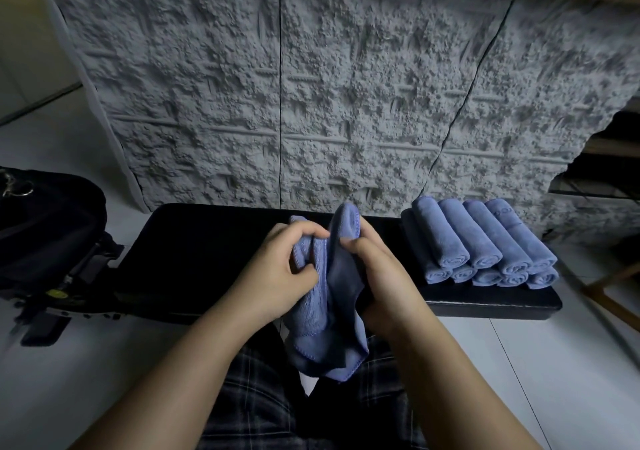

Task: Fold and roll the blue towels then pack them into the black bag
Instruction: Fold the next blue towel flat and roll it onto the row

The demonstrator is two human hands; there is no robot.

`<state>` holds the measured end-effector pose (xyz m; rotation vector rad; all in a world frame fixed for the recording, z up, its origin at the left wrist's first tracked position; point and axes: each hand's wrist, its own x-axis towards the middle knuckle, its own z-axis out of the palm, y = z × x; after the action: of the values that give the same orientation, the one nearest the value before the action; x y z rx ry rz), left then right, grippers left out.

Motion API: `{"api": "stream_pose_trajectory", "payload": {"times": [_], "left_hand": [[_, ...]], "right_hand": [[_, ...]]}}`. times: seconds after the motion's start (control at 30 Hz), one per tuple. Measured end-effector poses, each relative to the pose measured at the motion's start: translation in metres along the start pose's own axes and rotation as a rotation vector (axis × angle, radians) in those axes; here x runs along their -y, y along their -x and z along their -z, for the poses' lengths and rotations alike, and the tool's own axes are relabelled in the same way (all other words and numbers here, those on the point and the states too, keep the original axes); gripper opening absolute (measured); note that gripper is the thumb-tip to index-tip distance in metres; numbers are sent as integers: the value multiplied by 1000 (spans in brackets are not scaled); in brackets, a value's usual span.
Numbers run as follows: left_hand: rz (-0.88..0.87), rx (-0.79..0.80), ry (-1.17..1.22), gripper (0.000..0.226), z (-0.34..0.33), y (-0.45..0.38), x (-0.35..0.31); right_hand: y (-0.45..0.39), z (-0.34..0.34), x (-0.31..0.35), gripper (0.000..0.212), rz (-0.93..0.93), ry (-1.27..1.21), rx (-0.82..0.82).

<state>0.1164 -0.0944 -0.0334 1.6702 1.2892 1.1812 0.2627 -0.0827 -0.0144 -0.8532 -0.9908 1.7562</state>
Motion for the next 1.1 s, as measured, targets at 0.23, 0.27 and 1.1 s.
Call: {"api": "stream_pose_trajectory", "payload": {"times": [0.23, 0.27, 1.1], "left_hand": [[-189, -67, -390, 17, 5, 2, 4], [-206, -103, -404, 15, 6, 3, 4], [-144, -222, -162, 19, 5, 0, -18]], "right_hand": [[1, 3, 0, 18, -18, 86, -47], [1, 3, 0, 12, -6, 105, -85], [10, -12, -10, 22, 54, 248, -47]]}}
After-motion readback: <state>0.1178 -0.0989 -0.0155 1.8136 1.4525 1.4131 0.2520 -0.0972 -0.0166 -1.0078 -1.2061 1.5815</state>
